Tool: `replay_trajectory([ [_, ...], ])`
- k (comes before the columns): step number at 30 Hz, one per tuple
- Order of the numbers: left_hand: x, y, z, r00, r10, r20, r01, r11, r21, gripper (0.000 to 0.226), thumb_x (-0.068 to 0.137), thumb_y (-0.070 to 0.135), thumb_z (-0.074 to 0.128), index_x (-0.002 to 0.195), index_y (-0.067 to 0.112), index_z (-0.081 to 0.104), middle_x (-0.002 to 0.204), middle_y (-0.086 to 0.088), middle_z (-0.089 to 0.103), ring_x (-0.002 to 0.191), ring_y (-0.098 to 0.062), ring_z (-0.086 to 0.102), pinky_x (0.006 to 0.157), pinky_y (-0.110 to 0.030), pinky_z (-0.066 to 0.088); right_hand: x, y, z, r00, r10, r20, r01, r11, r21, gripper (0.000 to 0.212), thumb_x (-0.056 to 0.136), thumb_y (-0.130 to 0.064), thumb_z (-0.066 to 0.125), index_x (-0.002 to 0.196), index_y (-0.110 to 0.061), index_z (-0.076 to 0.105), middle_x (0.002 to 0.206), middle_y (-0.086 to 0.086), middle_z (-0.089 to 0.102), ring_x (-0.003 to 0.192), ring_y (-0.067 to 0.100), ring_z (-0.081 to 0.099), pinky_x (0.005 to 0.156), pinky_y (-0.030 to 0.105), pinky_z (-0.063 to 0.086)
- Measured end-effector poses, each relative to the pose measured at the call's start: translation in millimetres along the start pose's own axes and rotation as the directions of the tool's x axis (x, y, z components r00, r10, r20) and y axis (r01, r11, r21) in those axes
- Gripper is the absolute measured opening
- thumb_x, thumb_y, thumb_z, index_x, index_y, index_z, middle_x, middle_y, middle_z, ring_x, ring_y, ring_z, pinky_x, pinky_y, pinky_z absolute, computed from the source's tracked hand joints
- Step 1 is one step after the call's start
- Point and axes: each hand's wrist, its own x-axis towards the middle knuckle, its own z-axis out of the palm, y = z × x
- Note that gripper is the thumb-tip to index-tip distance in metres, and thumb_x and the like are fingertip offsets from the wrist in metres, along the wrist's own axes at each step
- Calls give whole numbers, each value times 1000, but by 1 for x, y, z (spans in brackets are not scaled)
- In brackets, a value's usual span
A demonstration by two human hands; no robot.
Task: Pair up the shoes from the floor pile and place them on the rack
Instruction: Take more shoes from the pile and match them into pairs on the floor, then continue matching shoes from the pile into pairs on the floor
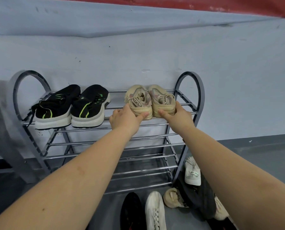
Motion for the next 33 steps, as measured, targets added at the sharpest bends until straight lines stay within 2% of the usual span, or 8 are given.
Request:
replay_trajectory([
  [5, -10, 2, -4, 999, -4, 43, 4, 1000, 3, 71, 83, 65, 47, 137, 20, 38, 135, -6, 52, 128, -30, 38, 101, -40, 31, -16, -8, -8, 1000, 17, 19, -15, 994, -109, 87, 75, -72, 51, 145, -25, 30, 129, 5, 57, 123, 29, 47, 97, 46, 45],
  [8, -25, -3, -11, 998, 44, 50, -46, 998, 34, 83, 83, 65, 48, 144, 13, 27, 146, -7, 41, 133, -29, 33, 108, -41, 28, -36, -9, -14, 998, -45, 35, 50, 984, -170, 84, 78, -67, 51, 145, -21, 29, 133, 7, 54, 125, 31, 46, 99, 47, 43],
  [10, -40, -6, -18, 992, 114, 44, -117, 990, 78, 89, 85, 64, 46, 149, 10, 16, 155, -8, 26, 141, -28, 22, 115, -41, 20, -53, -9, -22, 995, -86, 58, 98, 964, -248, 81, 82, -64, 51, 146, -20, 27, 137, 9, 50, 129, 31, 41, 103, 46, 40],
  [13, -70, -5, -27, 962, 247, 115, -267, 941, 210, 87, 90, 60, 39, 151, 10, 3, 160, -8, 4, 147, -26, 4, 120, -38, 5, -83, -10, -38, 985, -131, 117, 170, 877, -450, 83, 88, -60, 46, 152, -18, 13, 153, 9, 30, 140, 28, 27, 111, 43, 30],
  [18, -127, -2, -26, 851, 425, 308, -514, 791, 332, 82, 94, 55, 35, 151, 11, -4, 160, -9, -8, 147, -24, -5, 120, -37, -1, -142, 4, -52, 959, -201, 201, 283, 743, -606, 81, 91, -57, 43, 152, -16, 8, 157, 9, 21, 144, 26, 19, 115, 40, 23],
  [22, -171, 0, -9, 782, 447, 434, -608, 703, 369, 79, 96, 52, 34, 151, 12, -6, 160, -8, -10, 147, -23, -5, 119, -35, -4, -189, 38, -52, 951, -163, 262, 298, 709, -639, 81, 91, -57, 44, 152, -16, 9, 157, 10, 19, 145, 28, 16, 117, 42, 21],
  [25, -201, 2, 15, 744, 453, 491, -642, 689, 336, 79, 96, 51, 35, 151, 11, -4, 160, -8, -8, 148, -23, -3, 119, -35, -2, -221, 72, -53, 953, -112, 282, 276, 709, -649, 80, 91, -56, 45, 152, -16, 11, 156, 10, 21, 144, 28, 18, 116, 43, 20],
  [33, -251, 18, 98, 661, 430, 615, -681, 688, 251, 78, 96, 51, 34, 152, 11, -3, 160, -8, -8, 148, -23, -5, 119, -35, -2, -251, 162, -73, 930, 202, 306, 74, 714, -696, 82, 91, -58, 43, 153, -18, 7, 159, 10, 10, 147, 29, 8, 118, 45, 18],
])
